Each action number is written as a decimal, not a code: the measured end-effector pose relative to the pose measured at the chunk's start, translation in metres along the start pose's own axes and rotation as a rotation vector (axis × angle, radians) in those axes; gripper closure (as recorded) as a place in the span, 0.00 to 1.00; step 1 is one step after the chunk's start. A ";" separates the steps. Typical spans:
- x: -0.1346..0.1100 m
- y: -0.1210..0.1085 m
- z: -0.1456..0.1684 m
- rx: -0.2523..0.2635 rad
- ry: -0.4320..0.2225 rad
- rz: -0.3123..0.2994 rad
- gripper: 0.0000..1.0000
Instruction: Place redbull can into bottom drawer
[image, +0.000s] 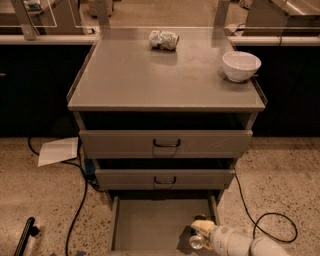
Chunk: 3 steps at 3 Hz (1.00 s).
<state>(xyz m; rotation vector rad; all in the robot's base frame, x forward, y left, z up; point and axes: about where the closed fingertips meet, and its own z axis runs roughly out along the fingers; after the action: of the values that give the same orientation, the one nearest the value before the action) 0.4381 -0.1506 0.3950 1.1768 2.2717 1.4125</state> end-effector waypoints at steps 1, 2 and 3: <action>-0.031 -0.049 0.032 0.027 0.007 0.153 1.00; -0.056 -0.082 0.061 0.084 0.019 0.262 1.00; -0.076 -0.102 0.094 0.159 0.051 0.335 1.00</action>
Offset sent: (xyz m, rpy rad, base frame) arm 0.0493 -0.0249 -0.1722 0.1255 0.3919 -0.1350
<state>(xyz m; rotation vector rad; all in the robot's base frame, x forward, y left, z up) 0.4871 -0.1665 0.2457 1.6542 2.3394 1.4016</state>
